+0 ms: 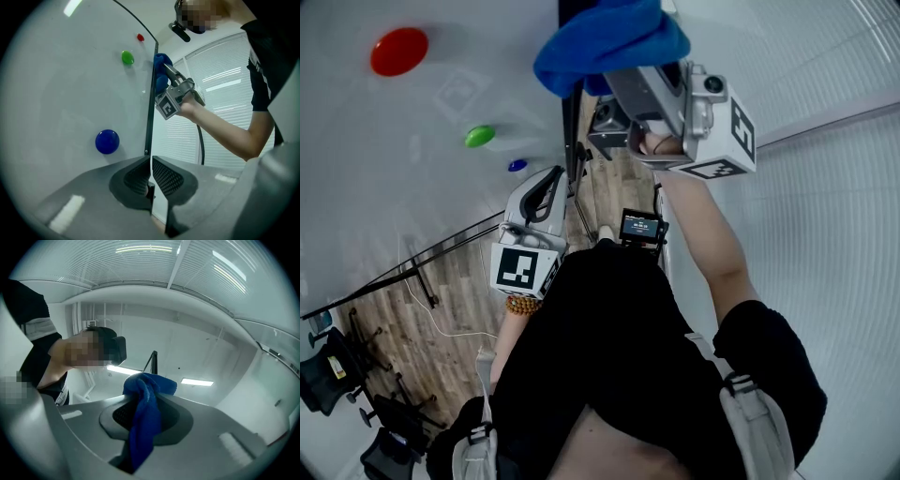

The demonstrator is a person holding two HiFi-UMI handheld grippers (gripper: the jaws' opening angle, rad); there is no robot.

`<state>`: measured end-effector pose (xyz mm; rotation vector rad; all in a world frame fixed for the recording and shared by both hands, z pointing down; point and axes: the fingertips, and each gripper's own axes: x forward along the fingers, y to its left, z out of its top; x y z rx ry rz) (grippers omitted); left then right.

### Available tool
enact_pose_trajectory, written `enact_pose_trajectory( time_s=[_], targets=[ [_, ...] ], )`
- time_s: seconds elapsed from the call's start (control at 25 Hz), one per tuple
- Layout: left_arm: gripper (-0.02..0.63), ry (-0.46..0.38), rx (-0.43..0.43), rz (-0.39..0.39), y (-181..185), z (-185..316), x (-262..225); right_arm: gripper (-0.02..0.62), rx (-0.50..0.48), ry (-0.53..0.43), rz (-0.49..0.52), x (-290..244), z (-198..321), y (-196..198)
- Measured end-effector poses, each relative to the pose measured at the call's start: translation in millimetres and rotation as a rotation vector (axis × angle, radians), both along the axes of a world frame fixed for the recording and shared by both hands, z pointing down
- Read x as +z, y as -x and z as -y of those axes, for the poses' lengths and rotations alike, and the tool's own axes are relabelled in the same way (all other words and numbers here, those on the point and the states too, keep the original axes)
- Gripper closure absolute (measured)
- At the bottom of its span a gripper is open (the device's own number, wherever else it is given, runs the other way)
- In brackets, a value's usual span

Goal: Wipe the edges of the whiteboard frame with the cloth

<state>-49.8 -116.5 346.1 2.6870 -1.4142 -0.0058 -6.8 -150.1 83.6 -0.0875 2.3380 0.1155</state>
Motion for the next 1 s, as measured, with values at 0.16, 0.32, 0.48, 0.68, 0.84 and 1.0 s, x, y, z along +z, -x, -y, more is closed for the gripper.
enact_pose_trajectory(
  time_s=[0.16, 0.32, 0.48, 0.68, 0.84, 1.0],
  targets=[
    [0.605, -0.007, 0.003, -0.008, 0, -1, 4, 0.509, 0.004, 0.001, -0.004, 7, -2, 0],
    [0.605, 0.004, 0.002, -0.002, -1, 1, 1, 0.509, 0.017, 0.009, -0.007, 13, -2, 1],
    [0.605, -0.004, 0.008, -0.005, -3, 2, 1, 0.508, 0.03, 0.015, -0.018, 21, -2, 0],
    [0.605, 0.003, 0.006, 0.001, -1, 3, 1, 0.508, 0.048, 0.025, -0.021, 33, -2, 1],
    [0.605, 0.007, 0.008, 0.0, -3, 4, 2, 0.508, 0.061, 0.037, -0.035, 40, -2, 1],
    [0.605, 0.01, 0.013, 0.003, -4, 3, 5, 0.508, 0.076, 0.05, -0.044, 52, -3, 2]
  ],
)
